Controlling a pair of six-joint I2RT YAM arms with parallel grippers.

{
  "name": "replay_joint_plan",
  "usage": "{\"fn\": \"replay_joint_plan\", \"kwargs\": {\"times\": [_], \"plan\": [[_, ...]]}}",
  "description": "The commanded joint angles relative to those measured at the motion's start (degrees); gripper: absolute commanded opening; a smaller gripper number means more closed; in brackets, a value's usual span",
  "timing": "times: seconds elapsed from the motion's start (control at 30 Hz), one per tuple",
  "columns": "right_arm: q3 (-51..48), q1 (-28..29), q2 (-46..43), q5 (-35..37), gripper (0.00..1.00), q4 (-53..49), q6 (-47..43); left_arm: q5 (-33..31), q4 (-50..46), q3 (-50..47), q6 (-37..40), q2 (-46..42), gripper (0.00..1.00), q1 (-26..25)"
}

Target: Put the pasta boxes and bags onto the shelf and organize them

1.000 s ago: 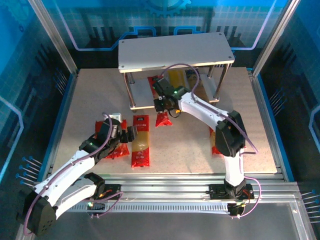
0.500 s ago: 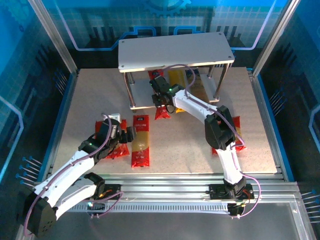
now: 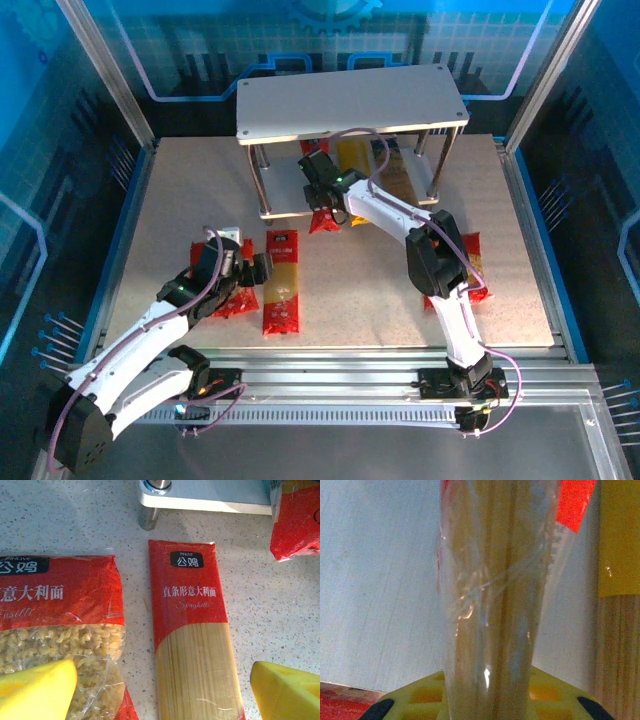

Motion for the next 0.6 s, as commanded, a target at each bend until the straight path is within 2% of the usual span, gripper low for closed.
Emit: {"fn": "replay_joint_plan", "kwargs": {"times": [0.0,0.1,0.3,0.37,0.47,0.57], "plan": [[3.55,-2.55,3.37,3.84,0.26,7.98,-0.07,-0.04,-1.34,1.36,1.24,0.28,0.91,0.41],[4.07,-2.91,4.34,3.53,0.40,7.58,0.52,0.14,-1.74,1.39,1.09,0.15,0.91,0.41],[4.08,-3.56,5.92,2.84,0.50,7.37,2.20,1.05,-2.51,0.99,0.84,-1.17,0.91,0.32],[3.97,-3.76,5.99,2.21,0.60,7.26,2.94,1.72,-2.82,0.95,0.86,-1.72,0.91,0.32],[1.85,-3.93,4.09,0.61,0.71,8.91,2.99,2.80,-3.74,1.25,1.01,-1.88,0.95,0.08],[-2.73,-3.87,0.03,-1.99,0.77,13.27,1.96,3.25,-5.11,1.97,1.48,-0.86,0.96,-0.46]]}}
